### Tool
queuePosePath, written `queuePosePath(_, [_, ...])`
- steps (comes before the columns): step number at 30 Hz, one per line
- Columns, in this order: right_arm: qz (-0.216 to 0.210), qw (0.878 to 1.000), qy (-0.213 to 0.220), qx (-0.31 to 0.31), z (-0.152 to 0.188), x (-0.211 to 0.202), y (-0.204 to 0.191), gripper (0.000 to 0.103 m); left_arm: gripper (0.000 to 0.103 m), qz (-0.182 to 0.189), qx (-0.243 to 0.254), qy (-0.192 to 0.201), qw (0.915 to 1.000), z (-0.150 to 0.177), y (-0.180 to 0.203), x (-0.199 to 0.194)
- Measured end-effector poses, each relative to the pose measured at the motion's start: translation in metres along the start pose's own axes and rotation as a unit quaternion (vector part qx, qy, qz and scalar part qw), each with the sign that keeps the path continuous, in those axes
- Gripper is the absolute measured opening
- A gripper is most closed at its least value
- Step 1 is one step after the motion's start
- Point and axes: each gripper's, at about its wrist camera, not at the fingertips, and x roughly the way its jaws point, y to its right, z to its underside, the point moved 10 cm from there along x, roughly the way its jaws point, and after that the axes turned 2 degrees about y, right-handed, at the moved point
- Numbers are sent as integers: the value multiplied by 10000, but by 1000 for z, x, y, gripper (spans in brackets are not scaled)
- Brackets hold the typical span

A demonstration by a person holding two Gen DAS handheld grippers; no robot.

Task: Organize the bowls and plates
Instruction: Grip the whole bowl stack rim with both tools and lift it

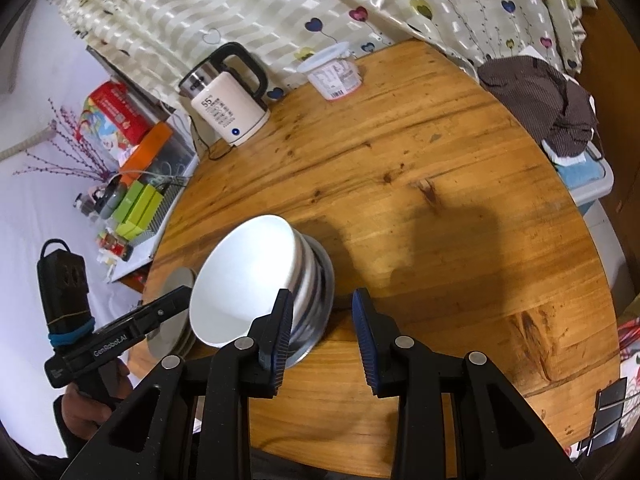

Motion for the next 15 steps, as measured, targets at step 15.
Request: queuePosePath(15, [-228, 9987, -328, 319, 13, 15, 11, 20, 30, 455, -331, -348, 9978, 12, -1, 14])
